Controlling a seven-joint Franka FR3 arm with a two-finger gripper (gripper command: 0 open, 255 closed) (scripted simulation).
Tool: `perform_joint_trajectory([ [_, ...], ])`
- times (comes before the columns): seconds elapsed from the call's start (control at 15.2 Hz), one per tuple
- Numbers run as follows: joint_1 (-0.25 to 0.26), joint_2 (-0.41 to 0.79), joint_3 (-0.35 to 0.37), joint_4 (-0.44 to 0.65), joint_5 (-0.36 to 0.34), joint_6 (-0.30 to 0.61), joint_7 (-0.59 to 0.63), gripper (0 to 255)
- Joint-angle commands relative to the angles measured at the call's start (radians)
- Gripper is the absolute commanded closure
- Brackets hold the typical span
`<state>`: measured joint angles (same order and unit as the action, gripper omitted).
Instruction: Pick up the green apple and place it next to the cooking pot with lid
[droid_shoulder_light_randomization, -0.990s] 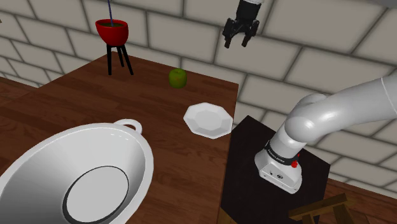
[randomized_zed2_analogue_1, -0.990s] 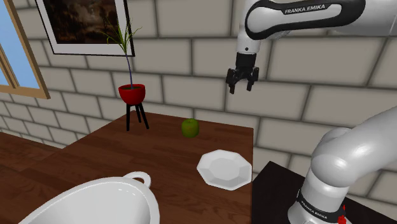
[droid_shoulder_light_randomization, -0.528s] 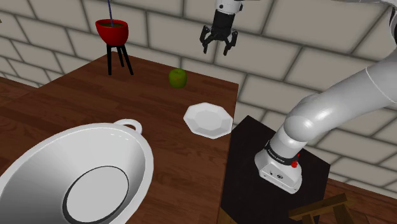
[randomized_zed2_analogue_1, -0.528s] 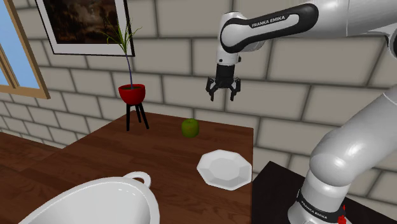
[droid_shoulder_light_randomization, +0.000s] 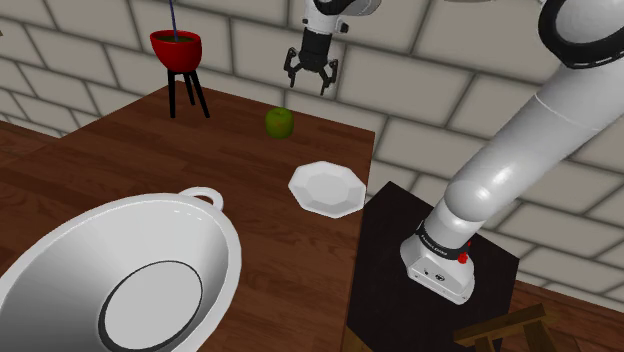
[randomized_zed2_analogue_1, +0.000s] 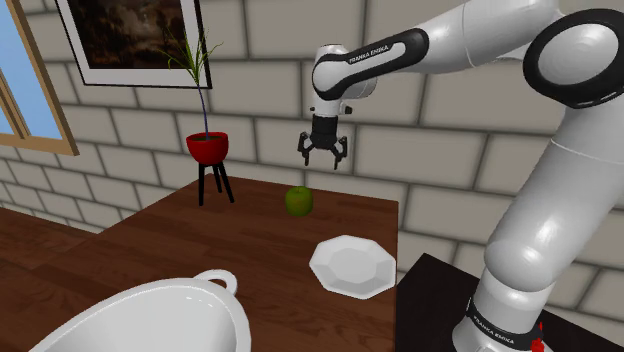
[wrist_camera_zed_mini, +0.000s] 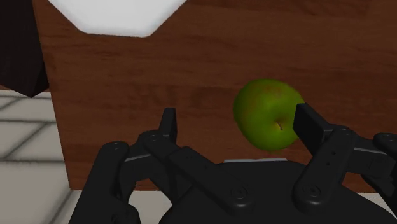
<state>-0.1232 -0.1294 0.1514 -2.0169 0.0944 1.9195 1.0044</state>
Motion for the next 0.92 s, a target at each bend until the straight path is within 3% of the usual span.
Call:
perform_joint_trajectory([
  [0.0, -0.006, 0.081, 0.004, 0.052, 0.005, 0.027, 0.09, 0],
  [0.59, -0.013, 0.416, -0.026, 0.324, 0.035, 0.095, 0.428, 0],
  [0.86, -0.009, 0.433, -0.026, 0.306, 0.035, 0.131, 0.432, 0],
])
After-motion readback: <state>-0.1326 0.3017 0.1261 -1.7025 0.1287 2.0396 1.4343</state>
